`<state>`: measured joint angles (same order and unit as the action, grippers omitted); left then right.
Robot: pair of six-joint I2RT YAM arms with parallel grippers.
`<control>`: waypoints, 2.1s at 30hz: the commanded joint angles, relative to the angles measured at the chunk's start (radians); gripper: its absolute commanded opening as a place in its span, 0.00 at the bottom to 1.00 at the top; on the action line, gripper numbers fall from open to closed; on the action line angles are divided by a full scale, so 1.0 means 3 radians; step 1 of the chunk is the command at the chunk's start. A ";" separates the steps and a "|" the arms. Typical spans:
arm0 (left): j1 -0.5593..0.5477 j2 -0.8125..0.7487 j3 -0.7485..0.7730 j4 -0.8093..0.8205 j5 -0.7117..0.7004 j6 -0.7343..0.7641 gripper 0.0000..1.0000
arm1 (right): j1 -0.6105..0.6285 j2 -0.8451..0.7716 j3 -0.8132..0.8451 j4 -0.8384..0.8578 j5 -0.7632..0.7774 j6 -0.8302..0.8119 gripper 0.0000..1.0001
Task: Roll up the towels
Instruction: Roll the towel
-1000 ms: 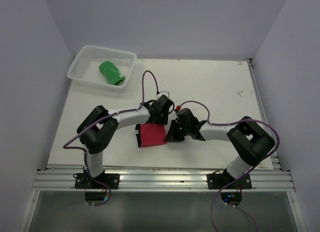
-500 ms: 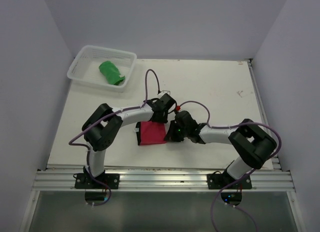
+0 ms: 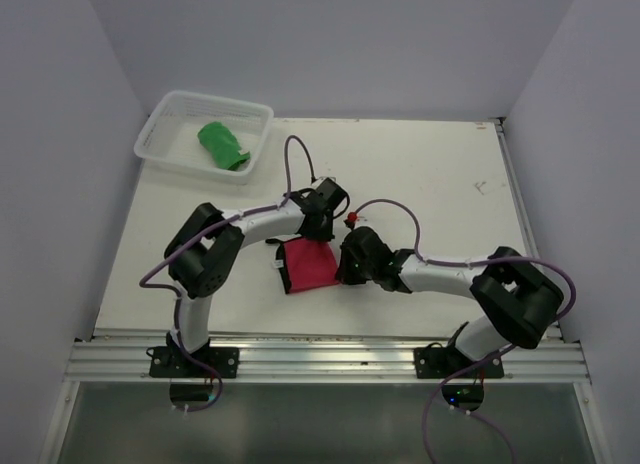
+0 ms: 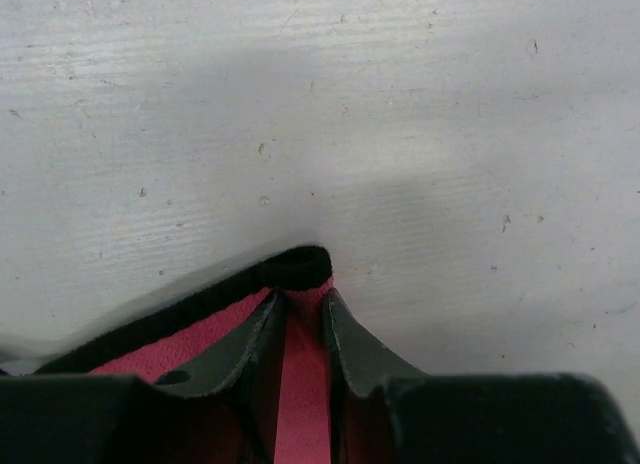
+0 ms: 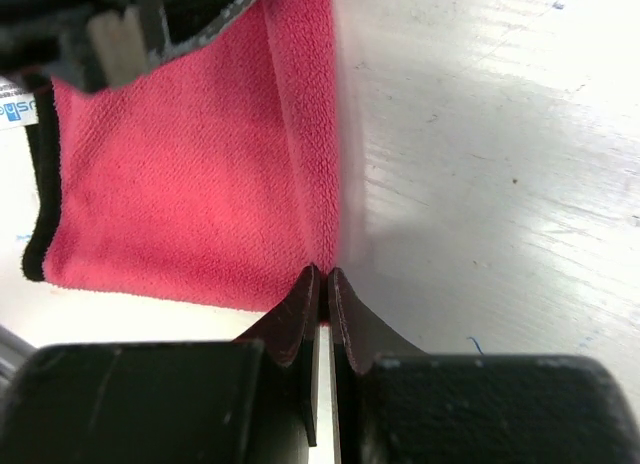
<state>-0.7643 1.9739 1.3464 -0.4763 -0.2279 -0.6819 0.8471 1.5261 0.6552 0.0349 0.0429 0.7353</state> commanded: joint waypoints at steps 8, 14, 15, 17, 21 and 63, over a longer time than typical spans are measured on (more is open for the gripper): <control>0.0201 -0.0204 -0.0218 0.0580 0.0264 -0.0350 0.19 | 0.0265 -0.0296 0.0199 -0.0715 0.0700 -0.0518 0.00; 0.0211 -0.0306 -0.0351 0.0815 0.0320 -0.0406 0.17 | 0.0474 -0.0342 0.0347 -0.1031 0.1089 -0.0666 0.00; 0.0216 -0.0336 -0.0392 0.0841 0.0325 -0.0411 0.16 | 0.0510 -0.0332 0.0383 -0.1113 0.1251 -0.0692 0.00; 0.0221 -0.0377 -0.0438 0.0923 0.0325 -0.0427 0.15 | 0.0622 -0.0301 0.0413 -0.1180 0.1416 -0.0722 0.00; 0.0247 -0.0490 -0.0591 0.1066 0.0325 -0.0447 0.13 | 0.0827 -0.0179 0.0520 -0.1368 0.1758 -0.0774 0.00; 0.0441 -0.0761 -0.1870 0.1997 0.0356 -0.0514 0.00 | 0.1891 0.1208 0.1753 -0.2300 0.2751 -0.0927 0.20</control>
<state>-0.6609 1.7348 0.8276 0.1078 0.0143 -0.8536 1.4006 1.9583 1.1378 -0.6018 0.9382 0.4290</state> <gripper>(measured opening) 0.056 0.177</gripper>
